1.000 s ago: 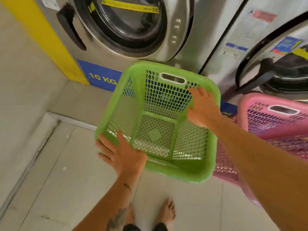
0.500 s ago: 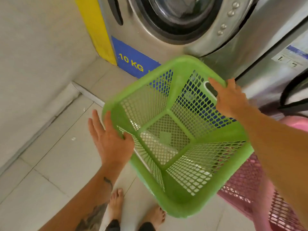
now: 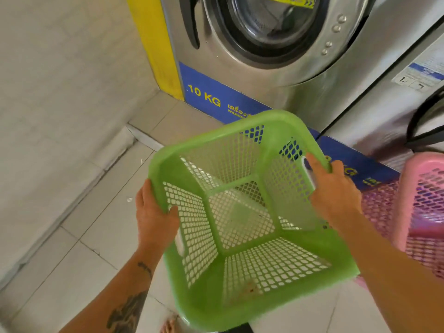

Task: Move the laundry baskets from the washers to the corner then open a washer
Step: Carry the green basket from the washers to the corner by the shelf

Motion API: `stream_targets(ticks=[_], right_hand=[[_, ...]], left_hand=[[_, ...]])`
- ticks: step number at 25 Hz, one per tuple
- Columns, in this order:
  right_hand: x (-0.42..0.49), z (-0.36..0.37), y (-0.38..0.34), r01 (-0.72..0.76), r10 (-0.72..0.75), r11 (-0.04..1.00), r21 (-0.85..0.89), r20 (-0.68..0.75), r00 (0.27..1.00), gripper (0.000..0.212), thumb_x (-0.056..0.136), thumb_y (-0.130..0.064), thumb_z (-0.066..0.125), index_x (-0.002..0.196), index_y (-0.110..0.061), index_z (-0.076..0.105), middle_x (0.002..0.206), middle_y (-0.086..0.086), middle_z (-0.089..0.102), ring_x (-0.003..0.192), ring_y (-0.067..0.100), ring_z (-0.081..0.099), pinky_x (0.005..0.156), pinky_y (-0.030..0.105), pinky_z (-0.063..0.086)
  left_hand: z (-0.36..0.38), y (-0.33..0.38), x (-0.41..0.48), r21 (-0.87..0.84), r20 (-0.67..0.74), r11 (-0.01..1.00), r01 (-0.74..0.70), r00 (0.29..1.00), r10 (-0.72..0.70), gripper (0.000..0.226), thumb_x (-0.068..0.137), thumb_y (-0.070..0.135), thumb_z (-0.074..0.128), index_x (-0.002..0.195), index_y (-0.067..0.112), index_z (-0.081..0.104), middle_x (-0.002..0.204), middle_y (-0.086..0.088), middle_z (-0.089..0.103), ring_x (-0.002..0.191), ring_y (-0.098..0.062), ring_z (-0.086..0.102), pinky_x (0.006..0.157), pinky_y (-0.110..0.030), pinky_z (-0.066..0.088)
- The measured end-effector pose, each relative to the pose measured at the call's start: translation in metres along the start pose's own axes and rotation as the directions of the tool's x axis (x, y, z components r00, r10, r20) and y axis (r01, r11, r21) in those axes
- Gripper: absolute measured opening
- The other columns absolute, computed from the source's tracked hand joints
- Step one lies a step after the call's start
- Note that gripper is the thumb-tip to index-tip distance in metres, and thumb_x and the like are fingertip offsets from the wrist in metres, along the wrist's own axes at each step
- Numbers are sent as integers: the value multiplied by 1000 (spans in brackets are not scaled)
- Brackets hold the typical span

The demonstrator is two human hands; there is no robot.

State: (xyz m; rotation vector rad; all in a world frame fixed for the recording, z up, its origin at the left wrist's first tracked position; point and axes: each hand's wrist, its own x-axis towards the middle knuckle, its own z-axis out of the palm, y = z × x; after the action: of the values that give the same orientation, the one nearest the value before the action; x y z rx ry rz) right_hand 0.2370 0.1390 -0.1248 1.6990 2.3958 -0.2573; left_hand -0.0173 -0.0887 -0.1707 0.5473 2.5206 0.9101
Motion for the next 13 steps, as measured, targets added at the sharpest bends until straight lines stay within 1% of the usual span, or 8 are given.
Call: stream_targets(ticks=[1, 3, 5, 6, 7, 8, 10, 13], right_hand=[[-21, 6, -8, -59, 58, 997, 41, 24, 998, 85, 78, -8, 59, 147, -44, 23, 128, 15, 34, 97, 47, 58, 77, 53, 49], [-64, 20, -26, -169, 162, 980, 105, 66, 985, 82, 78, -9, 56, 145, -44, 24, 126, 15, 35, 97, 48, 60, 80, 54, 48], [-103, 41, -46, -254, 242, 957, 139, 93, 966, 80, 78, -10, 57, 143, -44, 26, 121, 14, 38, 95, 48, 61, 80, 53, 48], [-118, 54, -53, -279, 267, 946, 165, 92, 959, 81, 77, -11, 58, 143, -44, 27, 120, 14, 39, 94, 47, 61, 79, 52, 49], [-131, 68, -61, -289, 276, 938, 192, 90, 957, 82, 76, -10, 59, 144, -44, 27, 119, 14, 40, 94, 47, 62, 79, 51, 49], [-141, 83, -69, -294, 280, 932, 210, 97, 955, 83, 76, -9, 59, 145, -43, 27, 120, 15, 41, 94, 46, 62, 78, 50, 49], [-160, 118, -82, -312, 289, 925, 216, 131, 948, 86, 78, -6, 58, 148, -40, 23, 125, 14, 42, 94, 44, 61, 74, 46, 47], [-180, 168, -94, -293, 261, 923, 250, 154, 953, 82, 83, -7, 55, 150, -37, 19, 126, 11, 44, 90, 40, 61, 73, 46, 49]], left_hand=[[-14, -6, 8, 26, 54, 999, -36, 998, 34, 86, 80, 6, 65, 153, 18, 20, 151, -6, 33, 133, -28, 40, 110, -43, 36], [-36, -18, 25, 67, 178, 985, -157, 974, 143, 85, 81, 3, 65, 153, 19, 22, 148, -5, 40, 127, -29, 48, 104, -46, 45], [-53, -34, 38, 120, 253, 956, -266, 940, 230, 79, 84, 2, 62, 152, 17, 24, 146, -6, 42, 122, -24, 50, 101, -37, 44], [-56, -42, 42, 140, 262, 938, -317, 926, 273, 75, 86, 1, 59, 151, 15, 25, 147, -6, 39, 121, -22, 48, 97, -30, 39], [-56, -53, 47, 162, 254, 918, -361, 915, 314, 72, 88, 1, 56, 151, 13, 24, 150, -7, 36, 122, -24, 47, 96, -28, 37], [-54, -63, 51, 191, 235, 896, -401, 905, 355, 70, 89, 2, 54, 152, 12, 24, 152, -7, 32, 125, -27, 46, 96, -29, 38], [-47, -87, 61, 235, 223, 873, -427, 898, 379, 69, 90, 2, 52, 153, 10, 24, 156, -9, 29, 132, -31, 43, 103, -36, 39], [-31, -124, 78, 266, 266, 852, -450, 884, 384, 72, 90, 1, 53, 154, 15, 24, 160, -6, 26, 135, -33, 43, 108, -44, 39]])
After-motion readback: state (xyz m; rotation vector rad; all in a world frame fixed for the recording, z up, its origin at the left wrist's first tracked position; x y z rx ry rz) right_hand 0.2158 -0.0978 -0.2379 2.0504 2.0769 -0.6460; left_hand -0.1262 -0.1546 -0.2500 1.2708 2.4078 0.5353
